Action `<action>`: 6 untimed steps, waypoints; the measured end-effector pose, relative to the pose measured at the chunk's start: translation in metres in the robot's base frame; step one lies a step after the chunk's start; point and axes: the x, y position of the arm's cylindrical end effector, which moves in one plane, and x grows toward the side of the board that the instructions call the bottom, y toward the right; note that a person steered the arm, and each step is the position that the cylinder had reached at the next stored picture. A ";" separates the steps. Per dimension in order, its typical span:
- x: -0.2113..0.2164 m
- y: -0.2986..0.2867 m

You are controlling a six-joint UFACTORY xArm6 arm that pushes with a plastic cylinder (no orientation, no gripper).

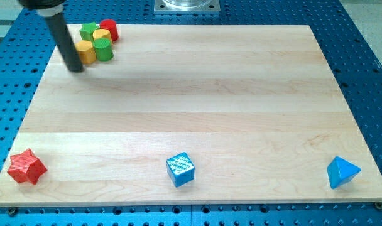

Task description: Move the red star into the group of blocks

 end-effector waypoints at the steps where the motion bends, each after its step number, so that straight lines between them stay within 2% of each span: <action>1: -0.001 0.009; 2: 0.049 -0.010; 3: 0.123 0.062; 4: 0.215 0.079; 5: 0.301 0.058; 6: 0.301 0.059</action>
